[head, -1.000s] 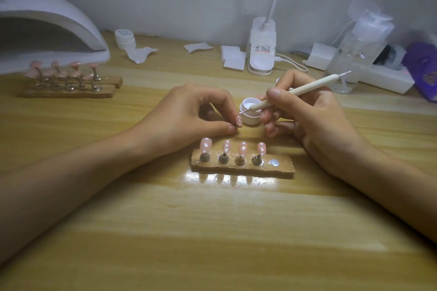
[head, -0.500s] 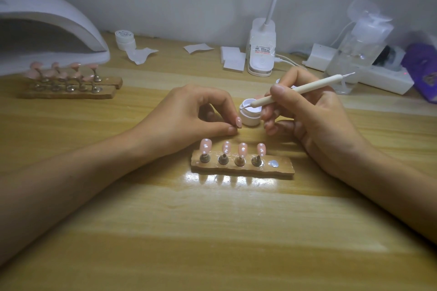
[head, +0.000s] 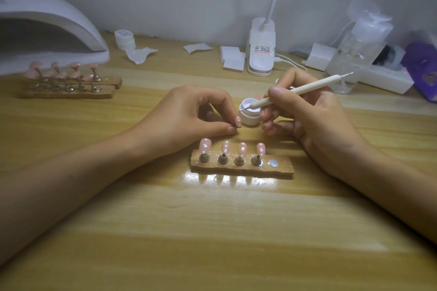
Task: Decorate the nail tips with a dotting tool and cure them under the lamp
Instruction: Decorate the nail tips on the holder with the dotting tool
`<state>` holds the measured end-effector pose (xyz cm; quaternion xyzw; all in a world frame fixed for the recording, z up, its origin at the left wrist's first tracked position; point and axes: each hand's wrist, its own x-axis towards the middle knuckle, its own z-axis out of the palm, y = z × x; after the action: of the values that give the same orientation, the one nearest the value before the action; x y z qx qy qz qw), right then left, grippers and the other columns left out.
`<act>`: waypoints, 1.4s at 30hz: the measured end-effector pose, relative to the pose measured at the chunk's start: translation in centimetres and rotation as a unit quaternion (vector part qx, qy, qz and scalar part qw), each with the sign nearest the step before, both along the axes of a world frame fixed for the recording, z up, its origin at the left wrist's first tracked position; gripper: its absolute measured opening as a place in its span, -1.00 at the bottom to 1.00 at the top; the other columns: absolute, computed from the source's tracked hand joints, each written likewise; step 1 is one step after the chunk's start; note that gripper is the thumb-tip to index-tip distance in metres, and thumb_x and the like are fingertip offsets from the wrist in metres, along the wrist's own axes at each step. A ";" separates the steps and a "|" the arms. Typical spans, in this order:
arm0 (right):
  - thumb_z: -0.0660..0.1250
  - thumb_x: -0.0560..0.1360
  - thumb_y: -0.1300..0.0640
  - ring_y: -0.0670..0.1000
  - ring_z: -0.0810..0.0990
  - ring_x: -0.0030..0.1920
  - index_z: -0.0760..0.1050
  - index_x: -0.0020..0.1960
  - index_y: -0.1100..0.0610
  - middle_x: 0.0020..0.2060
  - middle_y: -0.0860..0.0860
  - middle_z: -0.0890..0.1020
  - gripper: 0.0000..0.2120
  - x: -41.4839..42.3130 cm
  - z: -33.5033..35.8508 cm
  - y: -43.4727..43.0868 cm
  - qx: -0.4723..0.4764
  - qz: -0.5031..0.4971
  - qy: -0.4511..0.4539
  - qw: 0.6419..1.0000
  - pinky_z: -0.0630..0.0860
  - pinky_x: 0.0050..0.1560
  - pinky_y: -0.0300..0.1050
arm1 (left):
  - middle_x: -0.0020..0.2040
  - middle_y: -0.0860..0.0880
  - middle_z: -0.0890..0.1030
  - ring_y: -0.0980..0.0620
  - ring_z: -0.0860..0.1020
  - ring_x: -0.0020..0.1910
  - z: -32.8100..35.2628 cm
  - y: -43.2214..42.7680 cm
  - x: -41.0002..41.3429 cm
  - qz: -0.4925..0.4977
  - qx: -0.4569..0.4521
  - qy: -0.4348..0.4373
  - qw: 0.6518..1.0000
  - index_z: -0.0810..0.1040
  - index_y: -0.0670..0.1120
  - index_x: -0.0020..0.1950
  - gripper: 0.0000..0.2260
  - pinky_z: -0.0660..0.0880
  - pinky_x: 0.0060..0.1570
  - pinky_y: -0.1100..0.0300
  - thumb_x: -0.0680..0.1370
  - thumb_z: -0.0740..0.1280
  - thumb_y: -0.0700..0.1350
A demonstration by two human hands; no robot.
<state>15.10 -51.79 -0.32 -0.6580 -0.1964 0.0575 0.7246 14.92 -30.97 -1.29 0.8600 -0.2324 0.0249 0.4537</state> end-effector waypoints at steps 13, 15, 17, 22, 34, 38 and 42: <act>0.36 0.43 0.12 -0.02 0.58 -0.40 0.42 -0.25 0.13 -0.39 0.10 0.63 -0.84 0.0 -0.2 0.1 -0.027 0.001 0.004 1.000 0.56 -0.36 -0.20 | -0.35 0.26 0.60 0.30 0.54 -0.32 0.1 -0.1 0.0 0.001 0.003 0.000 1.000 0.67 0.02 -0.19 -0.88 0.36 -0.27 0.52 0.41 0.54 -0.18; 0.36 0.43 0.12 -0.02 0.58 -0.40 0.41 -0.25 0.14 -0.39 0.09 0.63 -0.83 0.0 -0.2 0.1 -0.030 0.001 0.004 1.000 0.55 -0.36 -0.20 | -0.35 0.27 0.60 0.30 0.54 -0.32 0.1 0.0 0.0 0.000 0.001 0.000 1.000 0.66 0.03 -0.19 -0.88 0.36 -0.27 0.53 0.41 0.54 -0.17; 0.36 0.43 0.12 -0.02 0.58 -0.40 0.40 -0.25 0.15 -0.39 0.09 0.63 -0.83 0.0 -0.1 0.1 -0.031 0.000 0.004 0.999 0.55 -0.36 -0.20 | -0.35 0.27 0.60 0.31 0.54 -0.33 0.1 0.0 0.0 0.000 0.001 -0.002 1.000 0.66 0.04 -0.20 -0.87 0.36 -0.27 0.53 0.41 0.54 -0.17; 0.37 0.42 0.12 -0.01 0.58 -0.40 0.40 -0.25 0.15 -0.39 0.10 0.62 -0.83 0.0 -0.1 0.2 -0.034 -0.003 0.005 0.999 0.56 -0.35 -0.20 | -0.35 0.27 0.60 0.31 0.53 -0.33 0.0 0.0 0.0 0.000 -0.001 -0.002 1.000 0.66 0.04 -0.20 -0.88 0.36 -0.27 0.53 0.41 0.54 -0.17; 0.36 0.43 0.13 -0.01 0.57 -0.40 0.40 -0.24 0.16 -0.40 0.08 0.62 -0.83 -0.1 -0.1 0.2 -0.034 -0.002 0.006 0.999 0.55 -0.36 -0.20 | -0.34 0.26 0.61 0.30 0.54 -0.31 0.1 -0.1 -0.1 0.001 0.003 -0.003 1.000 0.66 0.03 -0.20 -0.88 0.35 -0.27 0.52 0.41 0.53 -0.17; 0.37 0.42 0.12 -0.01 0.58 -0.40 0.41 -0.26 0.14 -0.39 0.09 0.62 -0.83 -0.1 0.0 0.2 -0.028 -0.002 0.006 1.000 0.55 -0.37 -0.20 | -0.33 0.26 0.61 0.29 0.54 -0.31 0.2 -0.1 -0.1 0.004 0.005 0.000 1.000 0.67 0.02 -0.19 -0.90 0.36 -0.26 0.51 0.41 0.53 -0.16; 0.37 0.44 0.13 -0.02 0.58 -0.39 0.41 -0.25 0.13 -0.36 0.12 0.62 -0.83 0.0 0.0 0.1 -0.019 0.001 0.007 1.000 0.54 -0.37 -0.19 | -0.34 0.27 0.61 0.30 0.55 -0.31 0.2 -0.1 -0.1 0.005 0.007 0.000 1.000 0.67 0.00 -0.18 -0.91 0.36 -0.26 0.52 0.41 0.54 -0.17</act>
<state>15.06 -51.67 -0.31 -0.6708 -0.1908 0.0662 0.7136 14.80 -31.08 -1.08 0.8644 -0.2284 0.0254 0.4472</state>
